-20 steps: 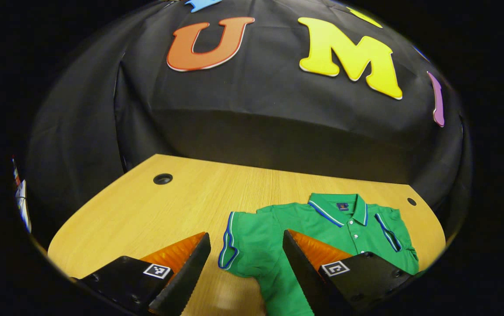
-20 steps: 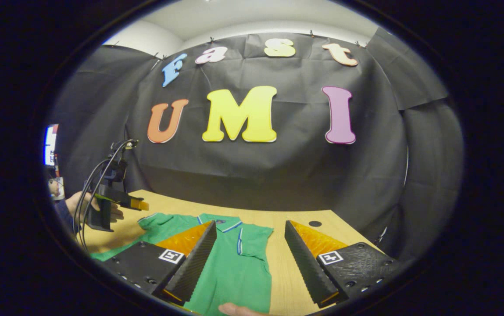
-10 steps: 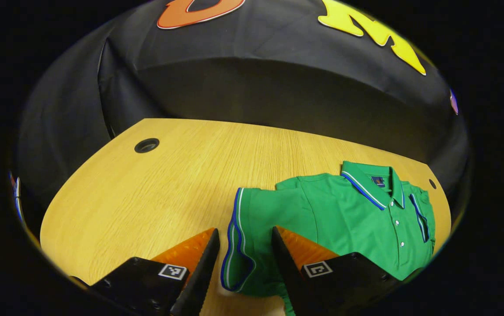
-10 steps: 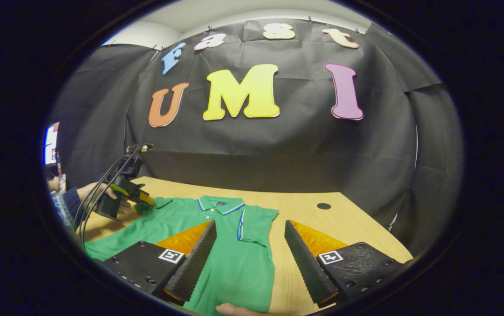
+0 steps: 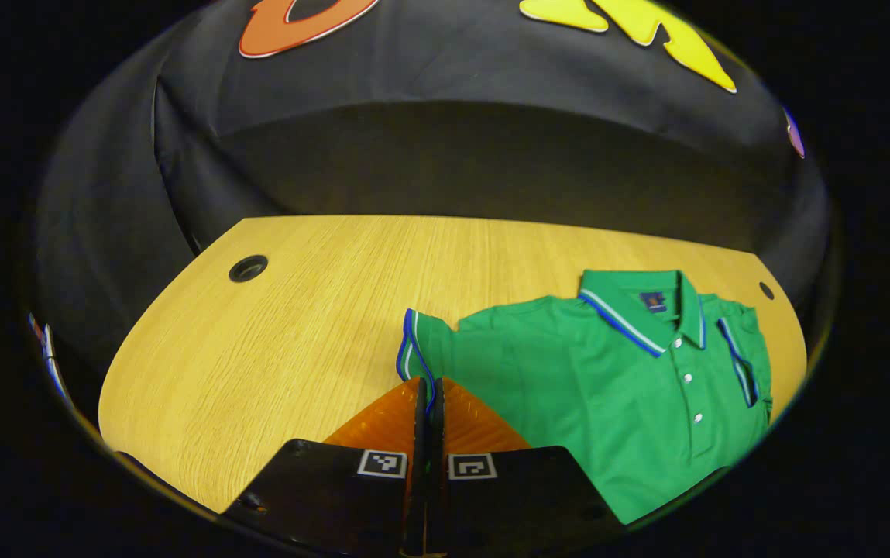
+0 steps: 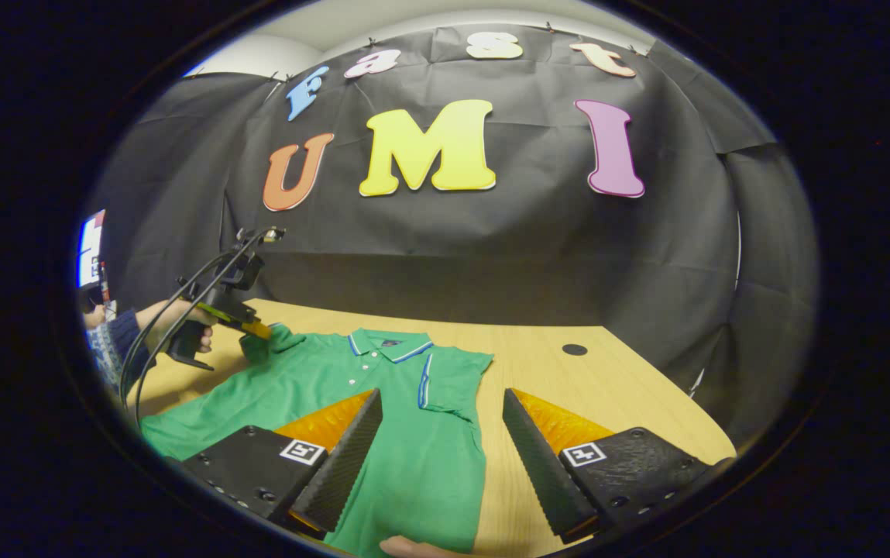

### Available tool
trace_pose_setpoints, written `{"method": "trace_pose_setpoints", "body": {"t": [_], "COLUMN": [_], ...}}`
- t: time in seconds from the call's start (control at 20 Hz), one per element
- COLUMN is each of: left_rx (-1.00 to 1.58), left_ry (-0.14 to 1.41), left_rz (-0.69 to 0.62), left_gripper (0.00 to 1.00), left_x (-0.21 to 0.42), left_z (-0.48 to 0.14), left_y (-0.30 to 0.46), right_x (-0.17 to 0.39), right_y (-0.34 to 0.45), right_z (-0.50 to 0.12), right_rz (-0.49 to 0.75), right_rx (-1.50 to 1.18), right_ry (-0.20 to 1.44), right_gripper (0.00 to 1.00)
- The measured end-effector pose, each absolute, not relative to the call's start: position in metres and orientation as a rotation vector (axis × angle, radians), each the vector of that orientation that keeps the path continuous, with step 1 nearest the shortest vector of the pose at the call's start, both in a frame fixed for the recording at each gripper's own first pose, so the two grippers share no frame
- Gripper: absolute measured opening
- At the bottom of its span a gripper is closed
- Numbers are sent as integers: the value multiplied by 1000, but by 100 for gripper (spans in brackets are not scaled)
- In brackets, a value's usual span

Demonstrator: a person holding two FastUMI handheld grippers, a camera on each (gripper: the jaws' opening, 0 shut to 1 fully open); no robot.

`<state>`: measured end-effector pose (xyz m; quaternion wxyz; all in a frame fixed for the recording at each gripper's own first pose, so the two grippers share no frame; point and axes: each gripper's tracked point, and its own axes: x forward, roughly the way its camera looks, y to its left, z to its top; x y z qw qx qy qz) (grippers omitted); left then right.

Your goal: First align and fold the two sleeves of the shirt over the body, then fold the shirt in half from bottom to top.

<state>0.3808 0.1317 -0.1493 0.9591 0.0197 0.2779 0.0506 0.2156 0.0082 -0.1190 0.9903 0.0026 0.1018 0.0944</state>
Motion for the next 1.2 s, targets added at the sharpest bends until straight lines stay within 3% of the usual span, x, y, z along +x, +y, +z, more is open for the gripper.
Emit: {"method": "trace_pose_setpoints", "body": {"t": [0.35, 0.45, 0.6, 0.95, 1.2], "left_rx": [134, 139, 100, 17, 9], "left_ry": [532, 534, 498, 420, 328], "left_rz": [3, -41, -76, -68, -61], "left_gripper": [7, 13, 100, 100, 100], "left_x": [378, 375, 367, 322, 256], "left_z": [-122, -126, -121, -90, -64], "left_y": [52, 26, 5, 16, 30], "right_x": [211, 209, 203, 179, 162], "right_y": [4, 2, -1, 6, 24], "right_z": [-120, -121, -122, -111, -101], "right_rz": [178, 166, 156, 161, 173], "right_rx": [19, 23, 3, 17, 104], "right_ry": [200, 197, 200, 175, 184], "right_gripper": [95, 95, 97, 95, 95]}}
